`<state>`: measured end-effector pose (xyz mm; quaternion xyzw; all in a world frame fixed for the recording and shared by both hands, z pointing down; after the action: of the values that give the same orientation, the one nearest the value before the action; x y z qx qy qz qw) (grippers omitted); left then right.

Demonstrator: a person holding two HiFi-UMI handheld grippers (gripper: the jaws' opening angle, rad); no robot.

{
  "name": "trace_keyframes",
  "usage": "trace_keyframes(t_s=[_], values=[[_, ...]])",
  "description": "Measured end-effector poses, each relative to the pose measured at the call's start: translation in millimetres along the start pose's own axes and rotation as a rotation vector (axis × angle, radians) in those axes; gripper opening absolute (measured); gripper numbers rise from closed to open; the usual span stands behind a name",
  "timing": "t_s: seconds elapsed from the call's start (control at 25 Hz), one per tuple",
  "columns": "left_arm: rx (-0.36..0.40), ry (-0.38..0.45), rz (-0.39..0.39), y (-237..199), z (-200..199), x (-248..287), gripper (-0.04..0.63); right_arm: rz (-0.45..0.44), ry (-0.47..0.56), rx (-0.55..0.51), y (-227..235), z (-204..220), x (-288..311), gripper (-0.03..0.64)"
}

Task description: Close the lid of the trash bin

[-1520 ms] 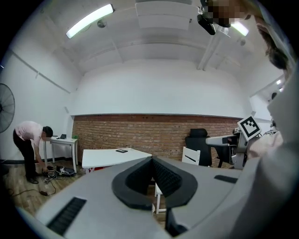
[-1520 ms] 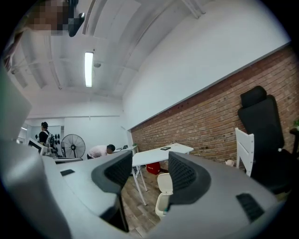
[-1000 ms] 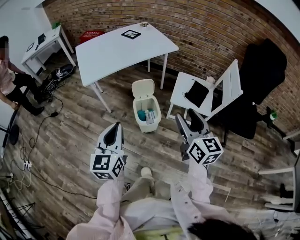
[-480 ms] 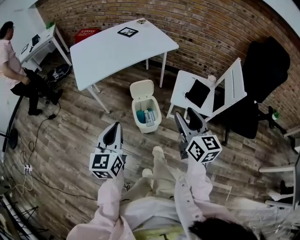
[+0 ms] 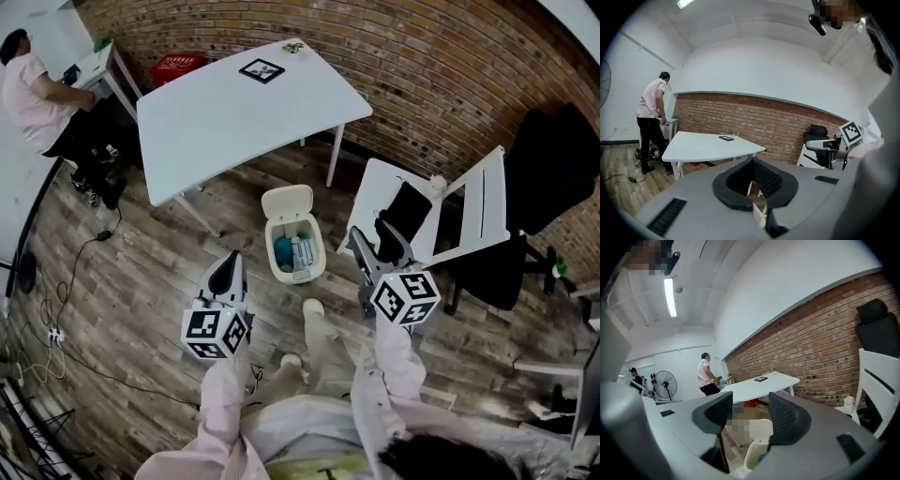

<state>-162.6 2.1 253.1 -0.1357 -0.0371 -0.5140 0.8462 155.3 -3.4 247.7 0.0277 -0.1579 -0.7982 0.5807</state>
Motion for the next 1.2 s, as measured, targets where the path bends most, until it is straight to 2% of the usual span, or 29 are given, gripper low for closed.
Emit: trace_keyframes(t_s=[0.32,0.6,0.92,1.2], values=[[-0.065,-0.036,-0.068,-15.5,-0.9,65.1,-0.008,-0.07,-0.096,-0.012,38.2,-3.0,81.7,0.225],[-0.11,-0.055,-0.125,-33.6,-0.6,101.0,-0.008,-0.126,-0.143,-0.033,58.1,1.1,129.8,0.225],[-0.136,-0.125,-0.146,-59.5,18.5,139.1,-0.008,-0.225,-0.251,-0.139,67.2,28.9,196.2,0.225],[-0.153,-0.214,-0.138,-92.5,55.4,173.3,-0.008,-0.344,-0.394,-0.293,61.4,86.1,259.1,0.225]])
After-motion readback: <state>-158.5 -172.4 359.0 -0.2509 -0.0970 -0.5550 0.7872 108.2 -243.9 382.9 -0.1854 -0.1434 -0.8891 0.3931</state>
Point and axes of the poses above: the fingertips, and each gripper's own axes: x forward along the fingers, y to its right, z out of its underside, the point moved 8 cm from there along -x, backward along the fingers, and after that the axes turned 1 degree about y, right-handed, at the moved point
